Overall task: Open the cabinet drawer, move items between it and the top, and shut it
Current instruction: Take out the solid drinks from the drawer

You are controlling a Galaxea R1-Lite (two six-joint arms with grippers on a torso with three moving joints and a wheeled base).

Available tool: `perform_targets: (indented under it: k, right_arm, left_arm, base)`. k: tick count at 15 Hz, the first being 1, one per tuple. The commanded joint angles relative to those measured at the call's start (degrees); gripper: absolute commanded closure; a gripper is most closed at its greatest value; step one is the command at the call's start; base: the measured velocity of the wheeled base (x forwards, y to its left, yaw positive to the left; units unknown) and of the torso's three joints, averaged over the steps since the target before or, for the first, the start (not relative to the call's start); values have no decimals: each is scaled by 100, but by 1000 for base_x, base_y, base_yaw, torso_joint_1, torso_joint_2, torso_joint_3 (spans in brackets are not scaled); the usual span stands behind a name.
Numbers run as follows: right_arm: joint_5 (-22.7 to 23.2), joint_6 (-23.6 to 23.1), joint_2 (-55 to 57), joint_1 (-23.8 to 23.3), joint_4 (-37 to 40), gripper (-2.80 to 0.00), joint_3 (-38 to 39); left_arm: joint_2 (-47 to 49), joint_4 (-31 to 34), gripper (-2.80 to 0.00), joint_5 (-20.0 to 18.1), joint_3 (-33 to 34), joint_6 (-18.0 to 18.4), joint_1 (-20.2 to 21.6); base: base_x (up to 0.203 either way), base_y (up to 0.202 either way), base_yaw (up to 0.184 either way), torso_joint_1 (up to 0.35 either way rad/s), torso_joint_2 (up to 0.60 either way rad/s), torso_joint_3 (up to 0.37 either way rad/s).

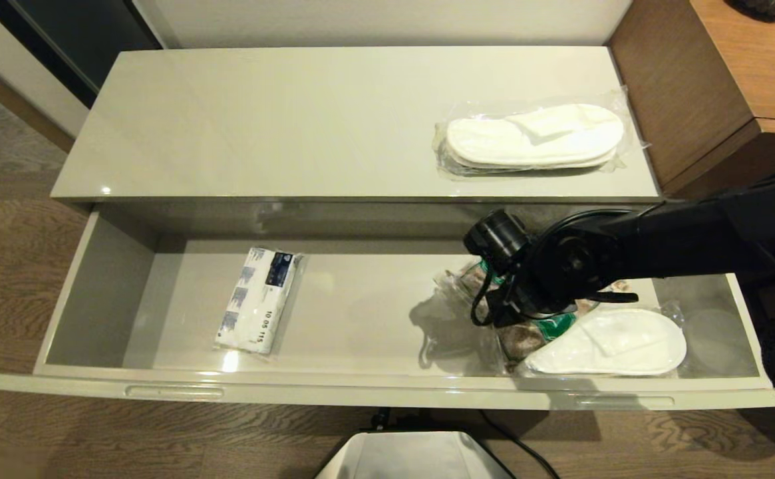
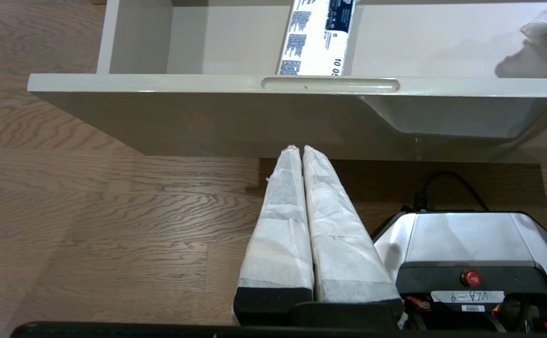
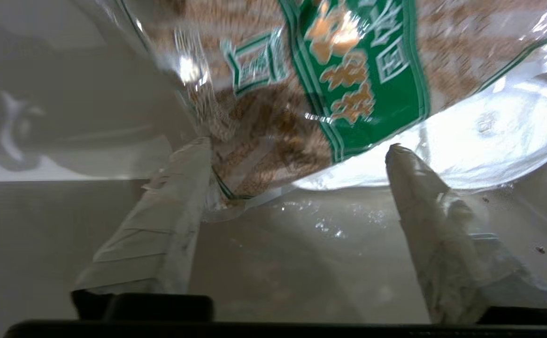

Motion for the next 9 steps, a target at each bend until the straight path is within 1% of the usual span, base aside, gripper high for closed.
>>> perform_targets:
  k: [1,3,6,8,9]
  right_arm:
    - [-154,12,320,37,-57,-280,8]
    - [-441,4,628,35,-392,-280,-6]
    - [-687,-108,847,33,-718,-280,-72]
    - [-838,-332,910,36,-1030,-280,-101]
    - [-979,-542,953,29,-1376,-280,-88]
  left_arm:
    - [7,2,0,0,0,1,2]
    - [0,2,0,0,0,1,1]
    - [7,2,0,0,0,1,1]
    - [7,2,0,0,0,1,1]
    - [7,2,0,0,0,1,1]
  base:
    - [0,0,0,0,0,0]
    - [0,0,0,0,0,0]
    - [0,0,0,0,0,0]
    - [0,0,0,0,0,0]
    - [0,0,0,0,0,0]
